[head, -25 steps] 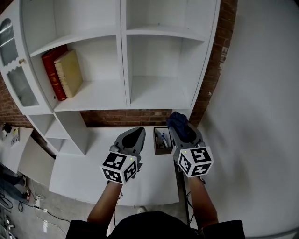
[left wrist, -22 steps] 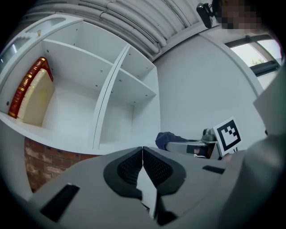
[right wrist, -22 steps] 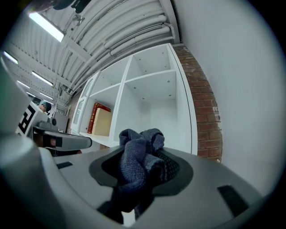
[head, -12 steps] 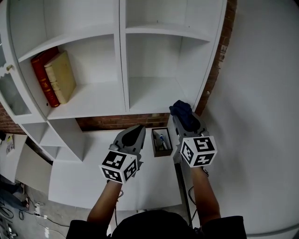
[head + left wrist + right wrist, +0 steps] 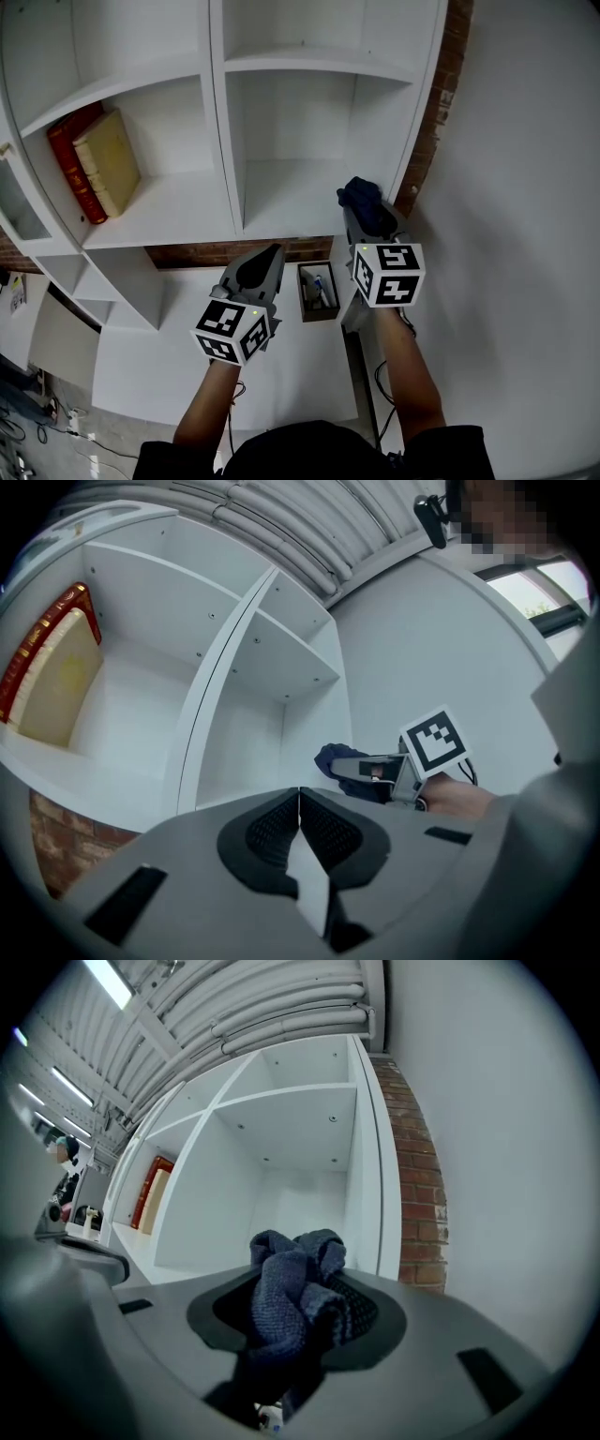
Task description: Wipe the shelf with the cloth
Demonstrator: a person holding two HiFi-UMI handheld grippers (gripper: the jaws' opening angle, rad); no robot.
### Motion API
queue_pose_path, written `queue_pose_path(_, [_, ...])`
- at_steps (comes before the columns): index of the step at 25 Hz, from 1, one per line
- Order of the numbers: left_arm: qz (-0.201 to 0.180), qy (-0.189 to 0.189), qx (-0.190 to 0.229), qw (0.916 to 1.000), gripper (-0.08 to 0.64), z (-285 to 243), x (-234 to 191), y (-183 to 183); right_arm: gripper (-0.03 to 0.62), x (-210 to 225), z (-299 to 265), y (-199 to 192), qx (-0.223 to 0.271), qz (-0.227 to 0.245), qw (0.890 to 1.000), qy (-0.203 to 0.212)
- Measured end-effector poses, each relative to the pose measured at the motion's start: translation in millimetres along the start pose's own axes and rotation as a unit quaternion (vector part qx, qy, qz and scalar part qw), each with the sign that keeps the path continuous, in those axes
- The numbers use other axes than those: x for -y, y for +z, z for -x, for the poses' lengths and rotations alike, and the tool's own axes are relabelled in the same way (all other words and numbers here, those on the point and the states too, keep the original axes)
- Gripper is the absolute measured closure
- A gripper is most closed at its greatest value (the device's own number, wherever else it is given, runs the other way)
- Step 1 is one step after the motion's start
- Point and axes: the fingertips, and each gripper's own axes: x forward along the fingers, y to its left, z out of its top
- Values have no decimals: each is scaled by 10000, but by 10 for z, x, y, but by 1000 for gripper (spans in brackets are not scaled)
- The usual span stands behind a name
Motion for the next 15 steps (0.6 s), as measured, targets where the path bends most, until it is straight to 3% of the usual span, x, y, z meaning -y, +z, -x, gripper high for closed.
queue_pose_path(8, [-57, 42, 35, 10000, 543, -120, 12, -5, 413, -46, -263, -169, -749, 509, 9959, -70])
queue_pose_path(15, [-38, 170, 52, 9998, 543, -133, -107, 12, 413, -187, -434, -275, -1514, 1111, 9822, 7])
